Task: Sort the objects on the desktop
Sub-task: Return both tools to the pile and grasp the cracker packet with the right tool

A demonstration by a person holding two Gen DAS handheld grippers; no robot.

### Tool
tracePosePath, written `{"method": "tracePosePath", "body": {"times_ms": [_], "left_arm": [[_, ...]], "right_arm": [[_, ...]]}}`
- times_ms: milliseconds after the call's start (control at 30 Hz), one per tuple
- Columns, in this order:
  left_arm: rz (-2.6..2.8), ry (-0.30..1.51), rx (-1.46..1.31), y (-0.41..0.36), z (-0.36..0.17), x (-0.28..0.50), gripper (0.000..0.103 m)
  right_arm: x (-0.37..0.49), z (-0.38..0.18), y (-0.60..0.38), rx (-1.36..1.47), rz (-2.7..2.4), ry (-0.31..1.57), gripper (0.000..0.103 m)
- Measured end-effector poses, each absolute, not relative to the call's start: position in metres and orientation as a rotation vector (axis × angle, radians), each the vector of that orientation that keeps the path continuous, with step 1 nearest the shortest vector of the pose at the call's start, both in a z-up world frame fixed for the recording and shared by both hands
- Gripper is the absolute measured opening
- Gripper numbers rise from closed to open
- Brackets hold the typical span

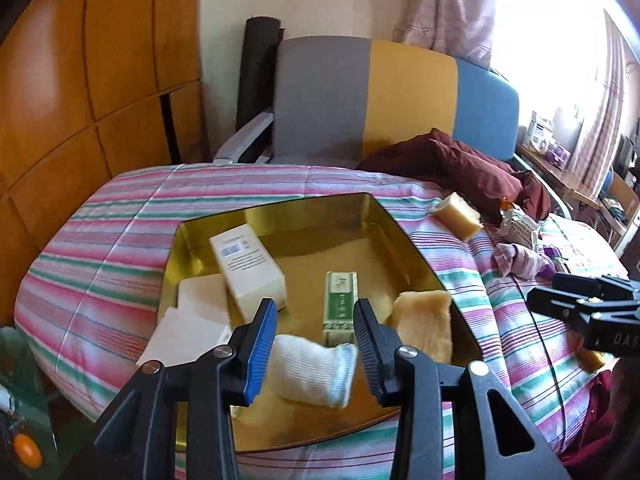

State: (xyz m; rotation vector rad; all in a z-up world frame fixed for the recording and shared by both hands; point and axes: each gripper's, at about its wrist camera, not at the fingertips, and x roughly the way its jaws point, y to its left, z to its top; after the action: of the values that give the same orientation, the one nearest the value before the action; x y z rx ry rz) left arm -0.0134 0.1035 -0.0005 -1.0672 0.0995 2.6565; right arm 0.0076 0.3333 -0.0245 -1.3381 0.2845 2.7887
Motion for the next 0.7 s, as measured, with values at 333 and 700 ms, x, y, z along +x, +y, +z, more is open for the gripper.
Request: {"method": "tracePosePath", "body": {"times_ms": [333,700], "left_arm": [[2.495,0.133,-1.036,0.155,0.001,-0.012,0.040],[2.306,0.231,-1.028,0.234,-0.005,-0.001,0.040]], "right_arm": [[0.039,-0.006,0.430,-1.236,2.605,0.444,0.075],[0.076,-0.022,0.574,-1.117,2.289,0.721,0.071]]}}
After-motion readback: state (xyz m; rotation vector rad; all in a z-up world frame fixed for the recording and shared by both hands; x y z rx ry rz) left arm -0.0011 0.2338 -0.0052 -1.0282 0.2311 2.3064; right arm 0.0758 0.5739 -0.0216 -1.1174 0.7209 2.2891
